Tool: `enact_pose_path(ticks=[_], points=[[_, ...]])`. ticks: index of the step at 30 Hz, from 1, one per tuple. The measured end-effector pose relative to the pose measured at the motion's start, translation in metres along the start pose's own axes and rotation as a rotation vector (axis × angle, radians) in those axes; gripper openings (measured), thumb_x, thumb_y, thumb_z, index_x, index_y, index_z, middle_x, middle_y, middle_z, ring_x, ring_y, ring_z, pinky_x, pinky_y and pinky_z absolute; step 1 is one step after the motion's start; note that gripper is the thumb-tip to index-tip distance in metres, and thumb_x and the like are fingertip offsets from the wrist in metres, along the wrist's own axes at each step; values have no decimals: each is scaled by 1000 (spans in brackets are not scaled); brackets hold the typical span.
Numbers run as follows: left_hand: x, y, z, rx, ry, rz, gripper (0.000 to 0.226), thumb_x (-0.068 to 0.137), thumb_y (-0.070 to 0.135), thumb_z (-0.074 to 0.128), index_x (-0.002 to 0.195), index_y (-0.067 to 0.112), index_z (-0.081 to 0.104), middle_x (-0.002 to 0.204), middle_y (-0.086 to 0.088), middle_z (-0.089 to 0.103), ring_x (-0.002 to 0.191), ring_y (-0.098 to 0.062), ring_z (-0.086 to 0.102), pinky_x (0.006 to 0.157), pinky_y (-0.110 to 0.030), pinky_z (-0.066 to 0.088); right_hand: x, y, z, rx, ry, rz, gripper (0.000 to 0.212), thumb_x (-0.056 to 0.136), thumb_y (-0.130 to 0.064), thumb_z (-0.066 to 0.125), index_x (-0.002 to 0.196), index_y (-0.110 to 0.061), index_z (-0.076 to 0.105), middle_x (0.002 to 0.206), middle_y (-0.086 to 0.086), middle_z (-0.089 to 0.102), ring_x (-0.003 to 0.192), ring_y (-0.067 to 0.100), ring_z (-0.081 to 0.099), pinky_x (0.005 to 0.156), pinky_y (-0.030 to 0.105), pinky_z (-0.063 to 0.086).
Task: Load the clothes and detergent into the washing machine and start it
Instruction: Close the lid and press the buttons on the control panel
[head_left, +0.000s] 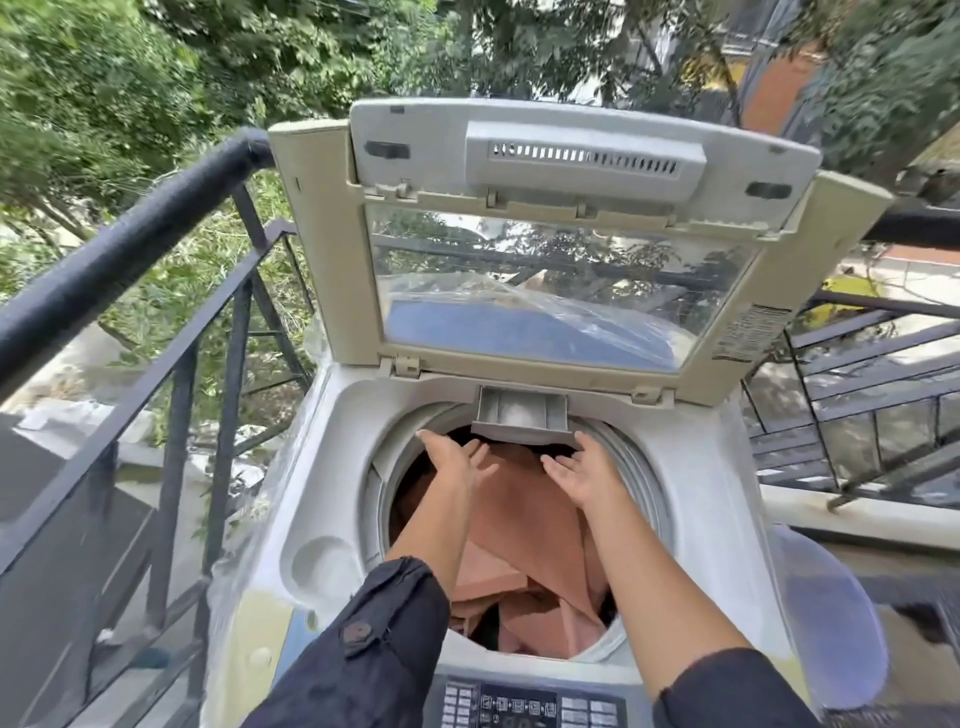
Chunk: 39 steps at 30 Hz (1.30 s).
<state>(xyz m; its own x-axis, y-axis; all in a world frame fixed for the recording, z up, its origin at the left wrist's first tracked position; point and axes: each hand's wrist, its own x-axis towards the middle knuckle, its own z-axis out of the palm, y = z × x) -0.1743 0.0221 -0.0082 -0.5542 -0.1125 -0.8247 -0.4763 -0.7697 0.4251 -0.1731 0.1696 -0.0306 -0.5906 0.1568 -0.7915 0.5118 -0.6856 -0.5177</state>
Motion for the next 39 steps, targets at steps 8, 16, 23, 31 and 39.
enact_pose_path(ticks=[8, 16, 23, 31, 39], points=[[9, 5, 16, -73, -17, -45, 75, 95, 60, 5, 152, 12, 11, 153, -18, 30, 138, -36, 35, 114, -53, 20, 20, -7, 12, 53, 12, -13, 35, 97, -8, 46, 132, 0, 46, 140, 20, 42, 110, 28, 55, 98, 35, 41], [4, 14, 38, -136, 3, -17, 78, 96, 58, 6, 150, 3, 11, 156, -14, 24, 137, -30, 40, 115, -50, 21, 25, -11, 27, 175, 54, -37, 15, 95, 0, 49, 81, -1, 52, 91, 16, 53, 89, 26, 54, 88, 22, 51], [12, 19, 42, -179, -52, -34, 84, 94, 61, 3, 148, -2, 16, 155, -18, 25, 139, -30, 36, 116, -47, 19, 33, -18, 36, 224, 68, -75, 24, 96, 5, 44, 73, -4, 47, 79, 12, 48, 87, 23, 52, 114, 34, 31], [16, 21, 50, -155, -82, 11, 80, 96, 57, 3, 149, -1, 15, 155, -19, 25, 141, -29, 32, 117, -44, 17, 33, -23, 46, 262, 121, -105, 15, 87, 19, 48, 98, 10, 53, 92, 17, 54, 97, 25, 52, 104, 38, 44], [8, 21, 50, -48, -99, 43, 66, 100, 47, 21, 148, 3, 24, 153, -16, 31, 137, -26, 40, 115, -47, 21, 26, -26, 50, 185, 65, -121, 9, 93, 8, 45, 90, 8, 54, 95, 20, 58, 109, 31, 56, 110, 38, 37]])
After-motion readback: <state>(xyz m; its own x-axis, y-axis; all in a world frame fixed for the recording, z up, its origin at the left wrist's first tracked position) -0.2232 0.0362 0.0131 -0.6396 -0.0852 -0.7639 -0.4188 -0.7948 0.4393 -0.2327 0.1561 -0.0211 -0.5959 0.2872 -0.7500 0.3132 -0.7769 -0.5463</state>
